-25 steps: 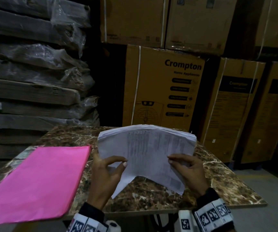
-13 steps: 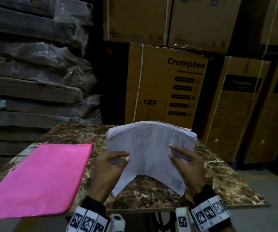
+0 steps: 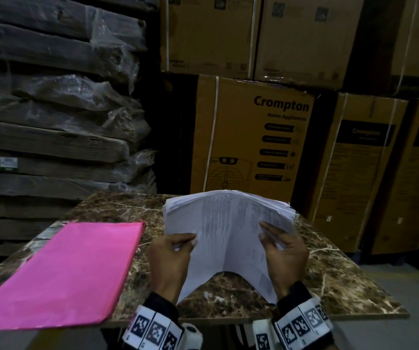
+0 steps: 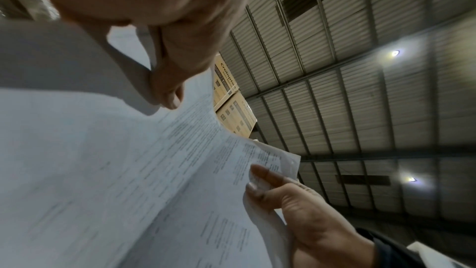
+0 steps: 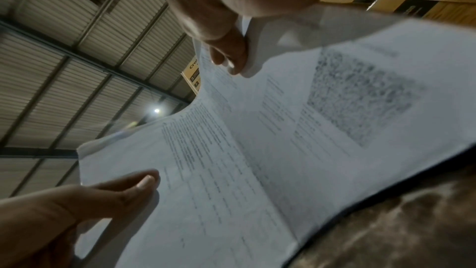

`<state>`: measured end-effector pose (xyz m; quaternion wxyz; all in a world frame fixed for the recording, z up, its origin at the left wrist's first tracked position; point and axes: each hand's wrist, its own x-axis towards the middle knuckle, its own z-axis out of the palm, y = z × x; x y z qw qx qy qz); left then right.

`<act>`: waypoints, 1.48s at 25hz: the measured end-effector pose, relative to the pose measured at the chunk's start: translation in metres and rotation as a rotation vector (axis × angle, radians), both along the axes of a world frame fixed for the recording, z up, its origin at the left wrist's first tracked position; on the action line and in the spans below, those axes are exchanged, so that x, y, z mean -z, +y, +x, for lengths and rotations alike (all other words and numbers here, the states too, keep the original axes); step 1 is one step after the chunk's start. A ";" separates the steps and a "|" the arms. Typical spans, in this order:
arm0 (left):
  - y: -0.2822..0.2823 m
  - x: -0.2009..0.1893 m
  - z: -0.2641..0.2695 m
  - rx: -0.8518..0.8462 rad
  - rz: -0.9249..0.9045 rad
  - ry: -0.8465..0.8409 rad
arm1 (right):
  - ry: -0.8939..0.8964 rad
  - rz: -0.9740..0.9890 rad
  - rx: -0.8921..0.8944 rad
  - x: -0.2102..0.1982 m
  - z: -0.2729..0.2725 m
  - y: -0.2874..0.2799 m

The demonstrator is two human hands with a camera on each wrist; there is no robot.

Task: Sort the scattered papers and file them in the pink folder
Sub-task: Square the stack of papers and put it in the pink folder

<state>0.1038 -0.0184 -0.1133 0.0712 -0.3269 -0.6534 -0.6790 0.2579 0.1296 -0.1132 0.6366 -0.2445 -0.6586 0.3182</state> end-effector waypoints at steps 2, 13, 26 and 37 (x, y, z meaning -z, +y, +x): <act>-0.004 -0.003 0.003 -0.005 0.044 -0.009 | 0.028 0.017 0.012 -0.006 0.009 -0.011; -0.039 0.010 0.021 0.126 0.116 -0.006 | -0.026 0.154 0.031 0.015 0.045 -0.048; -0.070 -0.002 0.021 0.013 0.138 0.168 | -0.328 0.488 0.186 -0.039 0.075 -0.052; -0.086 -0.029 0.021 0.057 0.105 0.323 | -1.020 0.694 -0.247 -0.136 0.044 -0.064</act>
